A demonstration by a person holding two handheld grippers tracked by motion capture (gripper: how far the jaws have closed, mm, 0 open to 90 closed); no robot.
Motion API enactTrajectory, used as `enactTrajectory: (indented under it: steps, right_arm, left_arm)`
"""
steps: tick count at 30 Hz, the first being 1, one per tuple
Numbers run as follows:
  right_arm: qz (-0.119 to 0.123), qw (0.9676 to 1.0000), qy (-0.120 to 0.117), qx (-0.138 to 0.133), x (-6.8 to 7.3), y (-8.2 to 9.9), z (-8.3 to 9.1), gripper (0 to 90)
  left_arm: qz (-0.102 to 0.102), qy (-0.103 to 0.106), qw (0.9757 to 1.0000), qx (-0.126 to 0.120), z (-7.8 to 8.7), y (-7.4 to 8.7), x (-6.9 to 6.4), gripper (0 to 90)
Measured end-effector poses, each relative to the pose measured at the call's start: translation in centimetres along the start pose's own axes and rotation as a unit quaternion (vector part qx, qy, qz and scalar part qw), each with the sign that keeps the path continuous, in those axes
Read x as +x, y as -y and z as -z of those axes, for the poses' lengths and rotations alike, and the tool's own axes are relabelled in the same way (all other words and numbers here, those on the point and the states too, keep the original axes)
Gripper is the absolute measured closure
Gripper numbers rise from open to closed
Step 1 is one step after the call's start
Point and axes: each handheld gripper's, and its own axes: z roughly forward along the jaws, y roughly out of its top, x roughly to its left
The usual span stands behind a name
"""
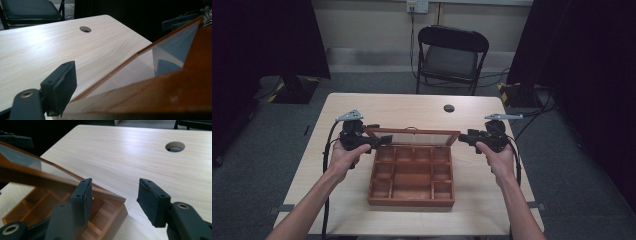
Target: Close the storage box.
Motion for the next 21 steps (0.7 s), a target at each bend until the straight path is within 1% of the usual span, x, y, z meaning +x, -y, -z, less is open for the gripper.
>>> enactTrajectory:
  steps: [1,2,4,5,6,7,8,10,12,13,14,16,18,20,21]
  right_arm:
    - [0.000,1.0000,-0.007,-0.003,0.3,-0.3,0.2,47.3]
    - [0.000,1.0000,-0.007,-0.003,0.3,-0.3,0.2,47.3]
    - [-0.010,0.9994,-0.031,-0.011,0.4,-0.5,0.5,47.7]
    - [-0.014,0.9991,-0.036,-0.015,0.4,-0.6,0.7,48.4]
    - [-0.018,0.9991,-0.035,-0.016,0.4,-0.7,0.9,48.6]
    - [-0.019,0.9991,-0.034,-0.017,0.5,-0.8,1.0,49.0]
    - [-0.020,0.9989,-0.040,-0.017,0.5,-0.9,1.1,49.2]
    - [-0.018,0.9990,-0.039,-0.012,0.8,-1.1,1.4,49.2]
    - [-0.022,0.9987,-0.044,-0.017,1.1,-1.4,1.7,49.2]
    - [-0.022,0.9988,-0.036,-0.025,1.3,-1.6,2.0,49.2]
    - [-0.022,0.9988,-0.036,-0.025,1.3,-1.6,2.0,49.2]
    - [-0.017,0.9985,-0.043,-0.029,1.6,-1.9,2.3,49.2]
    - [-0.010,0.9985,-0.049,-0.023,2.0,-2.1,2.3,49.2]
    - [0.003,0.9983,-0.055,-0.017,3.0,-2.5,2.3,48.8]
    - [0.003,0.9983,-0.055,-0.017,3.0,-2.5,2.3,48.8]
  left_arm:
    - [-0.001,0.000,1.0000,0.001,0.0,0.0,-0.2,16.2]
    - [-0.001,0.000,1.0000,0.001,0.0,0.0,-0.2,16.2]
    - [-0.007,-0.002,1.0000,0.002,0.0,0.0,-0.3,16.2]
    - [-0.006,-0.003,1.0000,0.002,0.1,0.1,-0.4,16.2]
    - [-0.005,-0.002,1.0000,0.002,0.1,0.2,-0.5,16.2]
    - [-0.009,-0.001,0.9999,0.006,0.1,0.2,-0.5,16.0]
    - [-0.008,-0.002,0.9999,0.007,0.2,0.3,-0.6,15.8]
    - [-0.018,-0.007,0.9997,0.015,0.4,0.6,-0.8,15.3]
    - [-0.021,-0.006,0.9996,0.019,0.5,0.8,-1.0,15.3]
    - [-0.022,-0.007,0.9995,0.020,0.5,0.9,-1.0,15.2]
    - [-0.021,-0.009,0.9995,0.022,0.5,0.9,-1.1,15.2]
    - [-0.026,-0.015,0.9993,0.022,0.6,1.0,-1.4,15.3]
    - [-0.023,-0.017,0.9994,0.022,0.7,1.2,-1.5,15.5]
    - [-0.029,-0.016,0.9992,0.023,0.7,1.5,-1.7,15.5]
    - [-0.032,-0.017,0.9990,0.028,0.8,1.5,-1.8,15.5]
